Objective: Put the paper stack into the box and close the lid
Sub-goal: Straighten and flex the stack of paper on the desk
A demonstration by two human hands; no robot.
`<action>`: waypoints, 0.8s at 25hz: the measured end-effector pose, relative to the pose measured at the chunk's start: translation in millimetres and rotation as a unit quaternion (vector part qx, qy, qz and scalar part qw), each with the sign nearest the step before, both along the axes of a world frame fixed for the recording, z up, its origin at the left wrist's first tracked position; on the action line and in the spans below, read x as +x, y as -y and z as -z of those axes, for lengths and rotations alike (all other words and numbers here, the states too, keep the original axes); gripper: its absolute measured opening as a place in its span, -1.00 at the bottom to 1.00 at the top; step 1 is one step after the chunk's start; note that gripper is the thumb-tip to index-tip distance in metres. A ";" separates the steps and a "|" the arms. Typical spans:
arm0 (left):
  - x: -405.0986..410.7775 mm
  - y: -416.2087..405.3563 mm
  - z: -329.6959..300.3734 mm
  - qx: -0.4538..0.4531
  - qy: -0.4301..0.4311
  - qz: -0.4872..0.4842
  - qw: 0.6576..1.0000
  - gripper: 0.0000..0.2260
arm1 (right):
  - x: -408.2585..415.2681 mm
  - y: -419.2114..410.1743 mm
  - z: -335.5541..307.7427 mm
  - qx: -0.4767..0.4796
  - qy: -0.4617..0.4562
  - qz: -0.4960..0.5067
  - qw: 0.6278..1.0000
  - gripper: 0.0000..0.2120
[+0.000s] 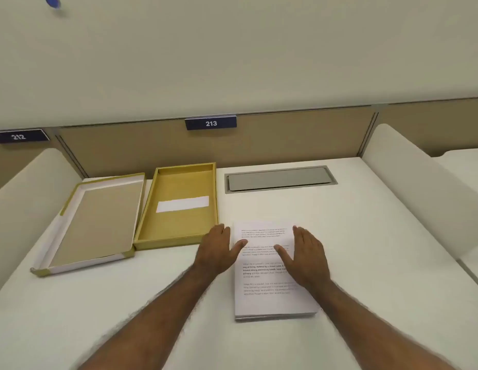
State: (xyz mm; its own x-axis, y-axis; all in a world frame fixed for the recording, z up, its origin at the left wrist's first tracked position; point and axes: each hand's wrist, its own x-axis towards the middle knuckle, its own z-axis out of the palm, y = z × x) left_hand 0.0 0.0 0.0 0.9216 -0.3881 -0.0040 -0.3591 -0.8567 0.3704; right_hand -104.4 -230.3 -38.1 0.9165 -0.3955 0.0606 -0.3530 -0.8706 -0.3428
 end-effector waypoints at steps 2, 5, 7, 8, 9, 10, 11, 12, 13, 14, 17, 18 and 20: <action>-6.6 2.5 15.9 -0.048 -0.086 -0.059 0.993 -0.40 | -3.7 3.8 4.9 0.100 -0.011 0.075 0.992 -0.24; -16.4 3.9 36.8 -0.100 -0.209 -0.132 0.964 -0.32 | -8.4 14.3 11.4 0.211 -0.072 0.134 0.966 -0.26; -15.2 7.8 44.0 -0.125 -0.235 -0.165 0.950 -0.35 | -4.4 21.0 8.0 0.273 -0.099 0.161 0.943 -0.38; -14.4 9.0 45.6 -0.131 -0.242 -0.184 0.944 -0.36 | -1.4 24.8 6.4 0.304 -0.111 0.168 0.931 -0.50; -14.2 9.5 47.9 -0.146 -0.251 -0.197 0.936 -0.36 | 1.8 28.8 7.0 0.339 -0.119 0.172 0.917 -0.55; -14.3 9.7 50.0 -0.162 -0.263 -0.208 0.928 -0.38 | 4.9 32.4 5.7 0.368 -0.127 0.178 0.904 -0.53; -14.8 10.2 51.8 -0.174 -0.270 -0.216 0.922 -0.42 | 8.4 35.3 4.9 0.398 -0.130 0.187 0.889 -0.49; -16.3 11.8 52.2 -0.179 -0.273 -0.220 0.919 -0.46 | 11.7 38.3 3.1 0.434 -0.130 0.198 0.869 -0.44; -16.1 12.4 52.7 -0.176 -0.269 -0.222 0.921 -0.50 | 15.3 41.2 1.3 0.471 -0.127 0.206 0.848 -0.42; -16.1 13.3 52.7 -0.168 -0.267 -0.223 0.922 -0.53 | 18.3 43.4 -1.1 0.503 -0.130 0.207 0.829 -0.43; -12.8 18.1 50.6 -0.143 -0.270 -0.232 0.923 -0.57 | 25.9 50.9 -4.9 0.530 -0.179 0.175 0.810 -0.47; -11.4 19.2 50.6 -0.141 -0.272 -0.235 0.923 -0.58 | 27.2 51.1 -4.0 0.533 -0.189 0.163 0.809 -0.47; -10.6 19.9 51.7 -0.139 -0.273 -0.242 0.921 -0.60 | 28.2 49.7 -5.6 0.542 -0.180 0.145 0.808 -0.51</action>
